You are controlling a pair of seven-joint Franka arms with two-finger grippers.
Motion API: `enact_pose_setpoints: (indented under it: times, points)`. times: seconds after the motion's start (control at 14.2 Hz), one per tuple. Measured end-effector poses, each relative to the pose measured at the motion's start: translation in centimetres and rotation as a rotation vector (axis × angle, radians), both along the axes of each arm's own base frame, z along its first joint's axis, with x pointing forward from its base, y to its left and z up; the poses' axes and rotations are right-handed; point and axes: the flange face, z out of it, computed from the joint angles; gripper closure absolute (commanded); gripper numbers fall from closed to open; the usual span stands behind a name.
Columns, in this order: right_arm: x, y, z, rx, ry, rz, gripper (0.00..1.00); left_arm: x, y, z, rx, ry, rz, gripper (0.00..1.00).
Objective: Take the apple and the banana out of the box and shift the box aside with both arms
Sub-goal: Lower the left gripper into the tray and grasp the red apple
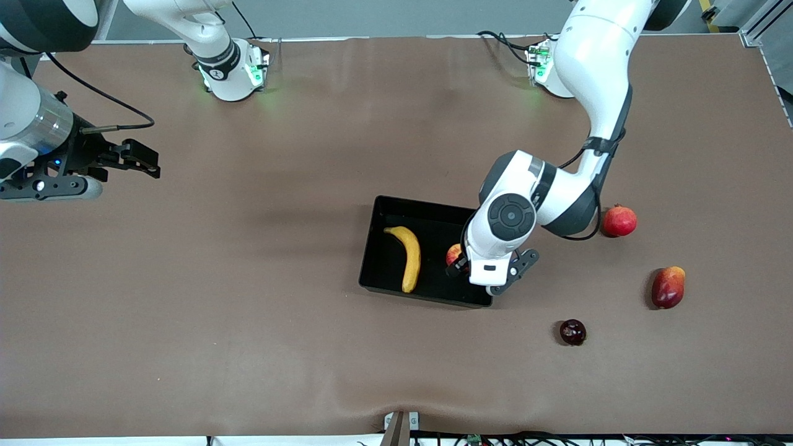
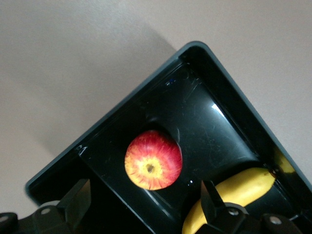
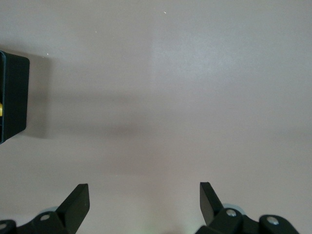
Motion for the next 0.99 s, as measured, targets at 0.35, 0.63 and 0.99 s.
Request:
enact_pose_setpoints:
  times: [0.35,0.63,0.99]
  points:
    - [0.1,0.0,-0.2,-0.001,0.003,-0.001,0.00,-0.2,-1.2,-4.3,0.000,-0.004,-0.013,0.00]
    - [0.2,0.0,-0.4,-0.001,0.006,-0.001,0.00,-0.5,-1.1,-6.7,0.041,0.008,-0.034,0.00]
    - [0.4,0.0,-0.7,-0.002,0.012,-0.001,0.00,-1.0,-2.2,-8.4,0.041,-0.006,-0.021,0.00]
